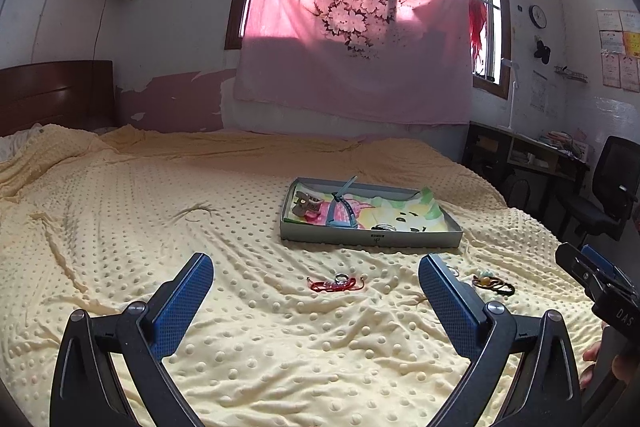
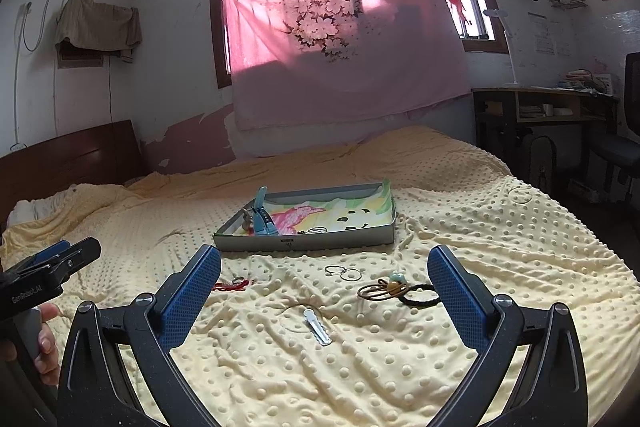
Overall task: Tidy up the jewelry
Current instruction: 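Grasp the red string bracelet with the left tool while the right tool grasps the silver hair clip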
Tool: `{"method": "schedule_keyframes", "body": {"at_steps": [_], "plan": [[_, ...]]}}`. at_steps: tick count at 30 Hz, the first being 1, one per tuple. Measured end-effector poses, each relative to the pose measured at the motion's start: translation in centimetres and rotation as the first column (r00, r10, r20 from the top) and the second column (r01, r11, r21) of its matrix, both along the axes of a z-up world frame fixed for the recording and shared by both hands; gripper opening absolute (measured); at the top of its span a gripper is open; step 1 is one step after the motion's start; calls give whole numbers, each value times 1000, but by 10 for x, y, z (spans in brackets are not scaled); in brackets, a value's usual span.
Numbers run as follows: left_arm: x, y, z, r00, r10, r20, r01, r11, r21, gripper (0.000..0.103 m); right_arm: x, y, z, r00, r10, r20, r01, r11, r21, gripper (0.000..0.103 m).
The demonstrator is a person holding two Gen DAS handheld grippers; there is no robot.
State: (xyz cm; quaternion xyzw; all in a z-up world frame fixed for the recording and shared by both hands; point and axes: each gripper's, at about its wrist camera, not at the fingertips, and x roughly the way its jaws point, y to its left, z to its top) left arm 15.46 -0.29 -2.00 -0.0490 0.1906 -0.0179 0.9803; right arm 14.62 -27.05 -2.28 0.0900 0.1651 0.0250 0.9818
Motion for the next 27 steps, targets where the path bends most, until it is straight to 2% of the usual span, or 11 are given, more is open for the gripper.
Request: {"method": "schedule_keyframes", "body": {"at_steps": [13, 19, 20, 22, 23, 24, 27], "plan": [[55, 8, -32, 997, -26, -70, 26, 1000, 3, 103, 57, 10, -39, 994, 41, -101, -37, 999, 35, 102], [78, 7, -46, 995, -40, -96, 40, 999, 0, 103, 86, 19, -55, 987, 65, -150, -62, 998, 24, 102], [82, 7, -48, 994, -47, -102, 47, 999, -1, 103, 91, 20, -58, 984, 70, -162, -67, 997, 25, 100], [94, 6, -54, 990, -73, -123, 74, 997, 1, 103, 99, 23, -63, 979, 91, -183, -87, 996, 33, 83], [98, 6, -56, 988, -85, -130, 86, 996, 3, 103, 104, 25, -66, 976, 96, -197, -92, 995, 29, 71], [104, 4, -60, 985, -98, -141, 100, 995, 7, 103, 109, 27, -70, 970, 101, -220, -98, 995, 24, 66], [119, -1, -70, 973, -143, -183, 148, 989, 12, 103, 115, 31, -81, 956, 121, -266, -118, 993, 27, 66]]}}
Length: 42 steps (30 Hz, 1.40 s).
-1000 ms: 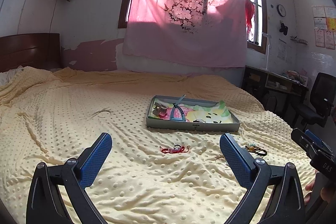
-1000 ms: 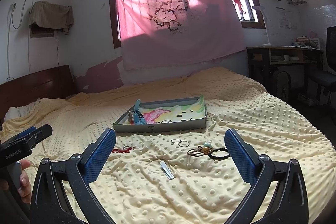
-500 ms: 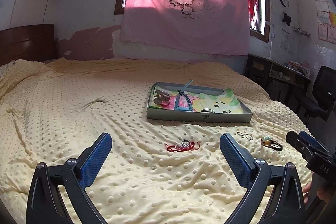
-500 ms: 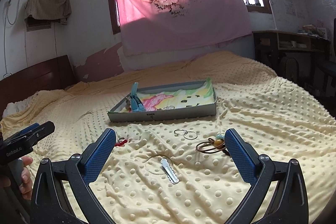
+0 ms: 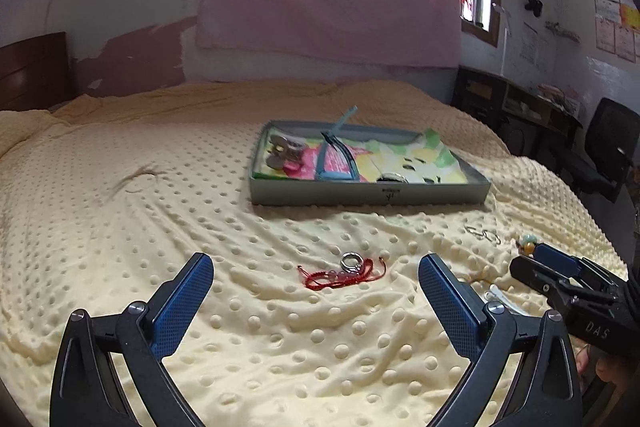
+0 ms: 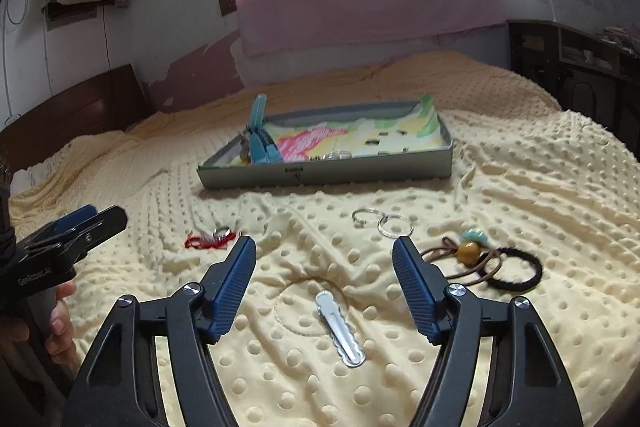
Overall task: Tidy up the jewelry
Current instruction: 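Grasp the red string bracelet with the left tool while the right tool grasps the silver hair clip, then lift and carry the red bracelet and silver clip over the grey tray with both tools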
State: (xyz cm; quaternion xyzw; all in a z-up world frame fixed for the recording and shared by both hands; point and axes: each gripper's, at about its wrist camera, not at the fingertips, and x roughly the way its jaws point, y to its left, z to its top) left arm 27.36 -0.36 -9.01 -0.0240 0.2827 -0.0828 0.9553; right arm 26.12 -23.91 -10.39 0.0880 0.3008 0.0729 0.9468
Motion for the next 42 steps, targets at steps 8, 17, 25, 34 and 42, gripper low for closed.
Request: {"method": "schedule_keyframes", "body": {"at_steps": [8, 17, 25, 34, 42], "plan": [[26, -8, -22, 995, -49, -87, 49, 999, -1, 99, 4, 5, -19, 997, 17, -72, -17, 1000, -8, 47], [51, -13, -40, 978, -113, -176, 111, 994, -18, 82, 10, 8, -34, 988, 45, -146, -45, 999, 4, 32], [66, -11, -62, 952, -147, -270, 138, 989, -53, 59, 13, 8, -41, 983, 49, -179, -45, 999, 23, 28], [69, -12, -66, 939, -195, -285, 177, 980, -88, 30, 12, 10, -44, 979, 62, -194, -57, 998, 30, 17], [73, -20, -67, 920, -250, -301, 226, 967, -113, 10, 11, 16, -44, 974, 89, -207, -81, 996, 43, 14]]}}
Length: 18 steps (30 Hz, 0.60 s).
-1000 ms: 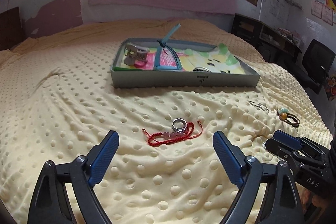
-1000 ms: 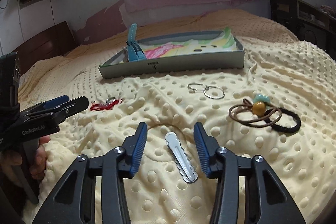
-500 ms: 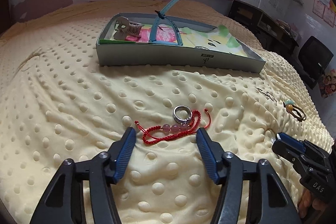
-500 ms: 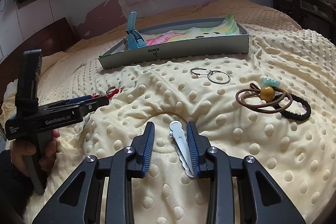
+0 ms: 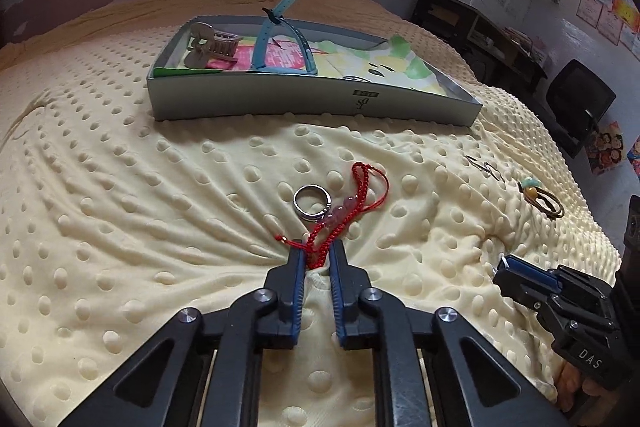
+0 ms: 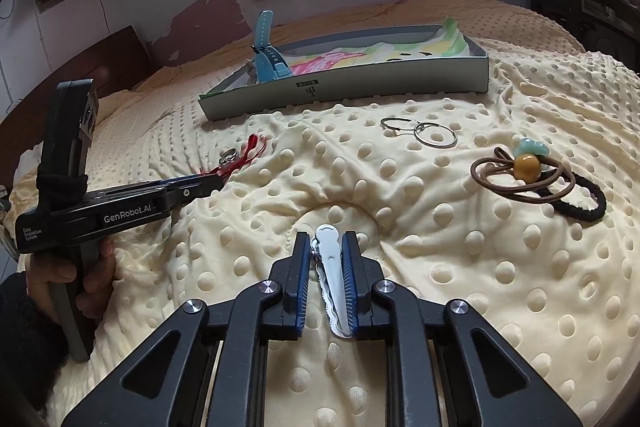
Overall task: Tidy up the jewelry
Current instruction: 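Lift and carry the red bracelet and silver clip over the grey tray with both tools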
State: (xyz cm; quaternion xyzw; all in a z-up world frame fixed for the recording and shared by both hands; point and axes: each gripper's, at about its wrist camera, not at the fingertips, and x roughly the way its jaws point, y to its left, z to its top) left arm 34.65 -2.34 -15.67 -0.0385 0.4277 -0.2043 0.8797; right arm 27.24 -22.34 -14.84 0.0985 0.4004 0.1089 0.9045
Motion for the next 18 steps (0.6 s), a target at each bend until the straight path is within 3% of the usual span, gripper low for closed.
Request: {"method": "schedule_keyframes", "body": {"at_steps": [7, 18], "plan": [[5, -7, 1, 999, -35, -4, 35, 999, -7, 5, -4, 0, -1, 1000, 0, -9, 0, 1000, 7, 14], [-20, -19, 25, 992, -93, 79, 92, 996, 20, 5, -18, 5, 8, 998, 50, 43, -52, 998, 40, 14]]}}
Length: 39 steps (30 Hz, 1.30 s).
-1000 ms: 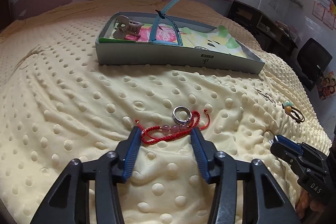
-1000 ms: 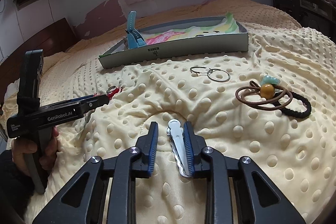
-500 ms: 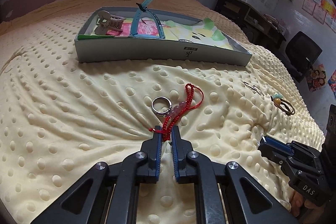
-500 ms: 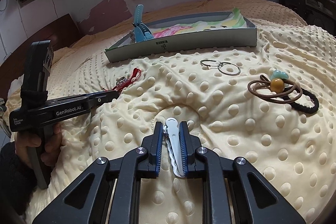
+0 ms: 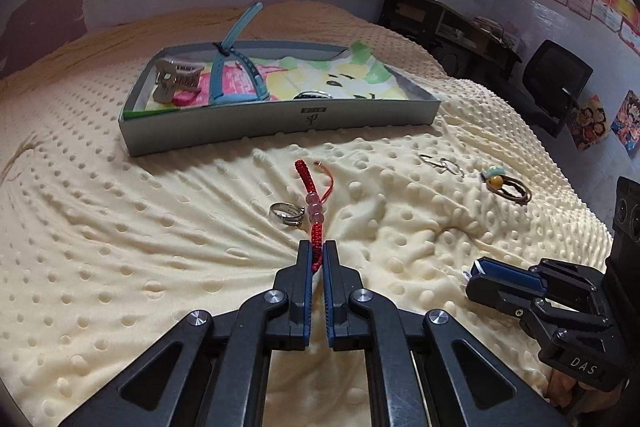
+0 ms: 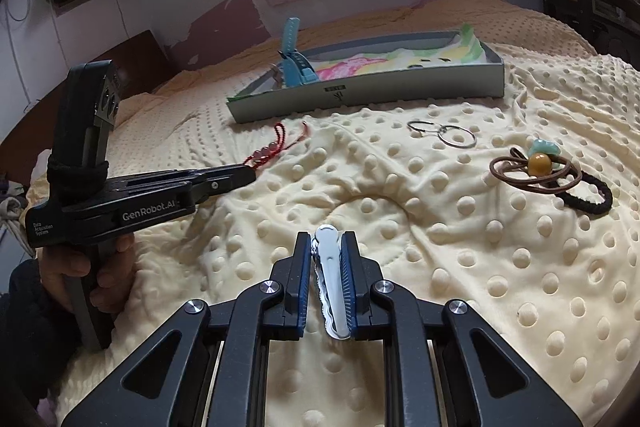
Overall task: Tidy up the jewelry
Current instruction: 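Lift and carry the red bracelet and silver clip over the grey tray with both tools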
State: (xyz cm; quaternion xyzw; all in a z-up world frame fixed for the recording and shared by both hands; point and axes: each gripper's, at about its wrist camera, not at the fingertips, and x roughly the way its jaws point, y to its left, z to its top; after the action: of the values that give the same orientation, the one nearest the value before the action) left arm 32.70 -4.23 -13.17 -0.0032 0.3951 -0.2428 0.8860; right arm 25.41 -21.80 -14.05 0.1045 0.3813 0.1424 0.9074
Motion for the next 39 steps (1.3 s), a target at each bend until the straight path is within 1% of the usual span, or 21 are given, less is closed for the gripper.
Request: {"method": "schedule_keyframes", "body": {"at_steps": [2, 4, 5, 7, 10, 11, 14, 19, 24, 27, 30, 31, 35, 39], "plan": [[-4, 2, 5, 1000, 1, 11, -1, 1000, -4, 5, -2, 0, 5, 1000, -1, 21, 1, 1000, 2, 14], [-8, 4, 11, 1000, -5, 20, 6, 1000, -14, 5, -3, -3, 12, 999, -2, 40, 1, 1000, 24, 13], [-10, 5, 13, 1000, -14, 22, 14, 1000, -17, 5, -2, -3, 14, 999, -2, 45, 0, 999, 32, 14], [-17, 4, 17, 999, -46, 18, 47, 998, -47, 5, -2, -4, 16, 999, -4, 51, 2, 999, 42, 14], [-29, -6, 20, 997, -64, 35, 64, 998, -14, 5, -4, -3, 15, 999, -5, 47, 3, 999, 50, 14], [-32, -9, 20, 997, -69, 37, 70, 997, -14, 5, -5, -4, 16, 999, -7, 47, 4, 999, 53, 14], [-38, -15, 24, 996, -73, 47, 74, 997, -22, 5, -5, -5, 18, 999, -9, 53, 6, 998, 60, 14], [-33, -19, 42, 994, -49, 95, 54, 997, -50, 5, 4, -12, 32, 995, -16, 95, 10, 998, 58, 14], [-8, -24, 62, 988, 2, 154, 10, 997, -78, 5, 34, -21, 49, 986, -39, 162, 31, 998, 53, 14], [20, -29, 70, 985, 34, 171, -17, 995, -97, 5, 64, -31, 58, 978, -72, 197, 62, 996, 59, 14], [52, -35, 73, 982, 64, 176, -45, 993, -105, 5, 107, -47, 64, 970, -122, 213, 107, 991, 80, 14], [63, -38, 73, 981, 75, 176, -58, 993, -103, 5, 118, -50, 65, 957, -145, 251, 124, 987, 97, 14], [99, -46, 62, 983, 111, 148, -94, 989, -115, 5, 169, -66, 56, 960, -193, 203, 170, 977, 125, 14], [120, -53, 43, 985, 122, 119, -110, 989, -103, 5, 198, -69, 36, 968, -208, 139, 194, 975, 106, 14]]}}
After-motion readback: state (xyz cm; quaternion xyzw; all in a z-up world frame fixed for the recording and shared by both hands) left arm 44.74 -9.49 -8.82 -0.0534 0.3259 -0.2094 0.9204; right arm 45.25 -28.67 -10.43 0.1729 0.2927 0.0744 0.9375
